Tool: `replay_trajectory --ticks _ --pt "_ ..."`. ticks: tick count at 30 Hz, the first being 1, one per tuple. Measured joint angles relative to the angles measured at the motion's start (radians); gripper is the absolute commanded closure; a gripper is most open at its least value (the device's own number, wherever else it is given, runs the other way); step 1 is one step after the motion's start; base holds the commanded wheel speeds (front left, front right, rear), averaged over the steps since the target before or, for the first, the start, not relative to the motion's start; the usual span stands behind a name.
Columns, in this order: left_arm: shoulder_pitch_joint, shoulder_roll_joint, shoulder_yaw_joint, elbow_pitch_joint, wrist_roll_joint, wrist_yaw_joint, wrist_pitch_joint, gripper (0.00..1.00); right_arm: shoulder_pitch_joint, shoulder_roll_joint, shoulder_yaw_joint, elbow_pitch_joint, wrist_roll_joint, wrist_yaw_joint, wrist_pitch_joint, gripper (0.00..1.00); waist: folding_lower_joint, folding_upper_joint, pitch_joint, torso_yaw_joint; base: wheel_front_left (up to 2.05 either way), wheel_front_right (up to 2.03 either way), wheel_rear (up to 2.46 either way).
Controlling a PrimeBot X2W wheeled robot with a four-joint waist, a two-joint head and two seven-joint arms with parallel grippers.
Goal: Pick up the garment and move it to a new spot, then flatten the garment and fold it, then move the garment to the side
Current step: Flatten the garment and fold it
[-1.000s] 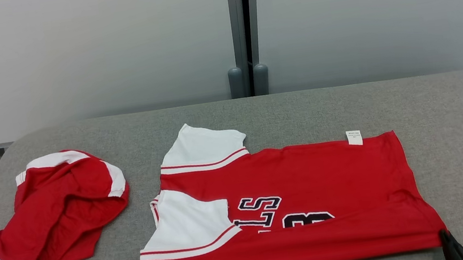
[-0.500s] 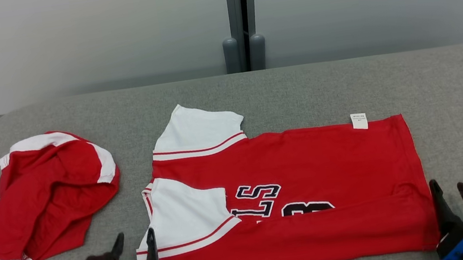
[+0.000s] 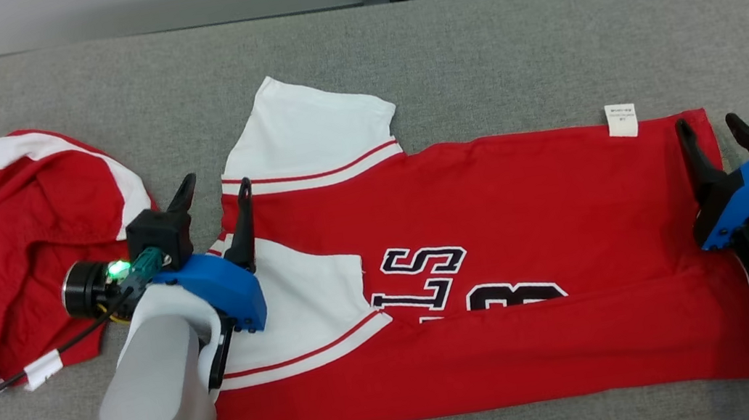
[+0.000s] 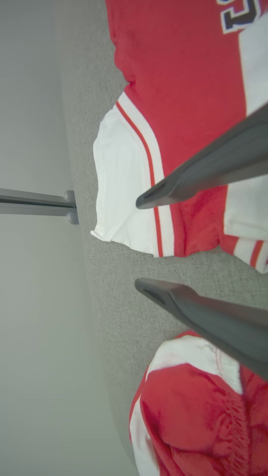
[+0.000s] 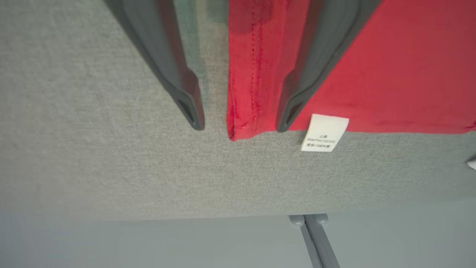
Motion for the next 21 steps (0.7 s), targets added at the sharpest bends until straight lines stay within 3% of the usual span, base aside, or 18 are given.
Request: replay_trajectory --ticks 4,8,13,15,21 --pt "-0.081 0.013 -0.105 0.023 -0.053 0.0 0.0 0.0 -0.078 -0.003 0.013 0.058 -0.013 0.0 0.004 0.01 0.0 0.0001 0.054 0.012 0.0 0.0 0.0" --pt "-0.139 0.054 -0.179 0.039 -0.119 0.0 0.0 0.0 -0.126 -0.007 0.017 0.106 -0.021 0.0 -0.003 1.0 -0.0001 0.0 0.092 0.02 0.0 0.0 0.0" --pt "-0.202 0.098 -0.266 0.057 -0.208 0.0 0.01 0.0 -0.16 -0.002 0.029 0.139 -0.018 0.0 -0.028 1.0 -0.0004 -0.0002 0.114 0.011 0.0 0.0 0.0" --pt "-0.272 0.142 -0.358 0.036 -0.302 0.0 0.073 0.0 -0.189 0.005 0.048 0.146 -0.014 0.001 -0.049 1.0 -0.0005 -0.0002 0.137 -0.009 0.0 0.0 0.0" --pt "-0.377 0.258 -0.5 -0.031 -0.483 0.0 0.218 0.0 -0.236 0.037 0.083 0.135 0.0 0.001 -0.07 1.0 -0.0004 -0.0003 0.184 -0.06 0.0 0.0 0.0"
